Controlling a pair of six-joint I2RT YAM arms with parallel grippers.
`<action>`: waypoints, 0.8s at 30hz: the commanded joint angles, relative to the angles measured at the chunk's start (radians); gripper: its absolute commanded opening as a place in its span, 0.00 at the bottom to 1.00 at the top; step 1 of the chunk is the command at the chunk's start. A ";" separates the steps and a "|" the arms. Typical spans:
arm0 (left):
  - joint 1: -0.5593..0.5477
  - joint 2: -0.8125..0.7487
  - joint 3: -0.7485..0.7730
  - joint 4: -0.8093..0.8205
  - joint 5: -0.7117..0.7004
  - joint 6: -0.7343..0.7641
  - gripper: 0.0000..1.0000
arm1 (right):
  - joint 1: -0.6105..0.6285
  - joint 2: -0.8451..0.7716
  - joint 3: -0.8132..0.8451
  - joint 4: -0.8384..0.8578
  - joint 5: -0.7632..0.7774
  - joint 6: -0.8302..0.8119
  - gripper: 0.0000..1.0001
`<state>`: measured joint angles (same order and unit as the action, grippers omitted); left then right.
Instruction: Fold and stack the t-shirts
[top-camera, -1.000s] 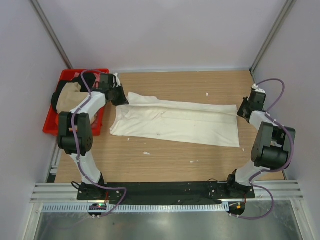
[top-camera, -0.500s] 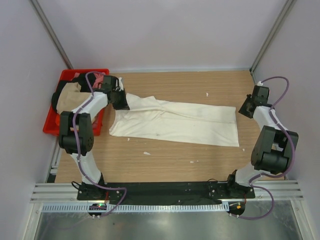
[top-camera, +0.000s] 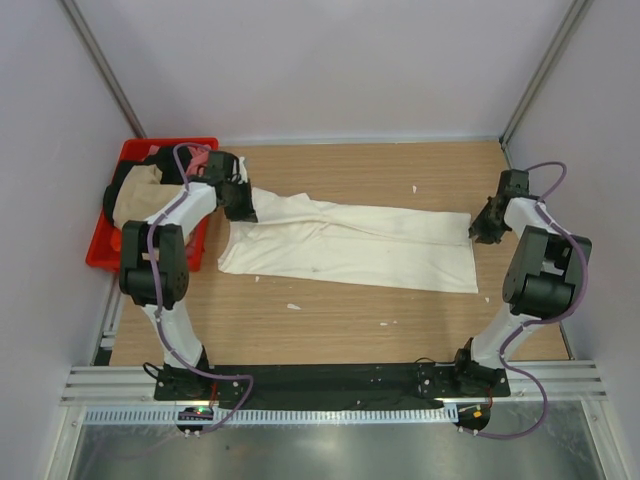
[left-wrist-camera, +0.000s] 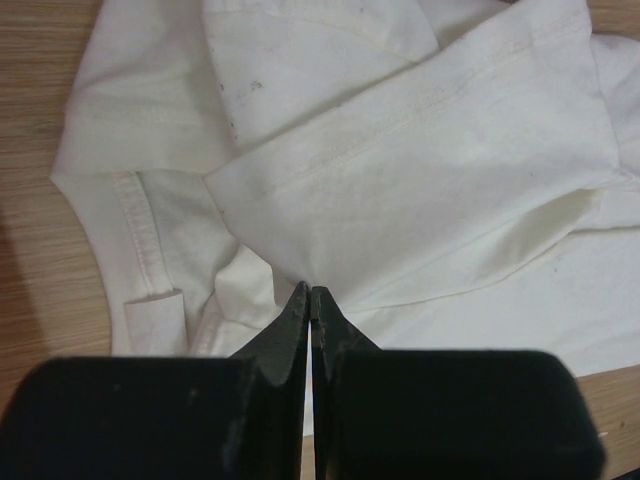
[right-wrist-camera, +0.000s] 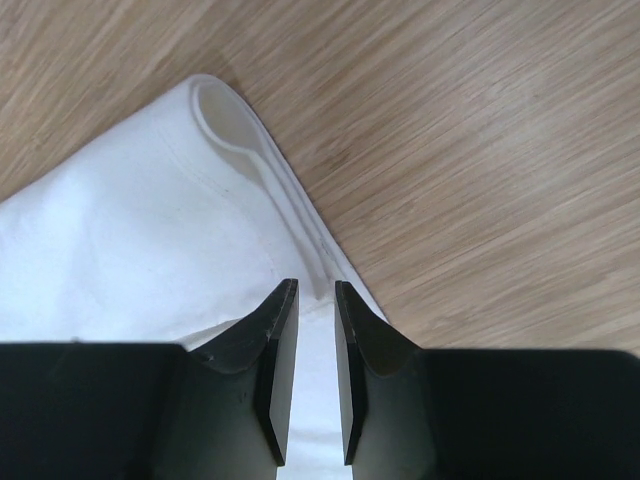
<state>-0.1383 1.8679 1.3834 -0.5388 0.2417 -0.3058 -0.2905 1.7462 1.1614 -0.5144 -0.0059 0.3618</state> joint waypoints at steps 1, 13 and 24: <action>-0.009 0.019 0.042 -0.035 -0.047 0.027 0.00 | 0.008 0.010 0.034 -0.035 0.001 0.023 0.27; -0.037 0.031 0.037 -0.047 -0.119 0.040 0.00 | 0.016 0.035 -0.012 0.030 0.001 0.034 0.27; -0.040 0.053 0.043 -0.046 -0.143 0.036 0.00 | 0.016 0.064 -0.020 0.063 0.039 0.034 0.18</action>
<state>-0.1768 1.9179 1.3911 -0.5743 0.1291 -0.2832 -0.2806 1.8053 1.1385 -0.4812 -0.0044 0.3931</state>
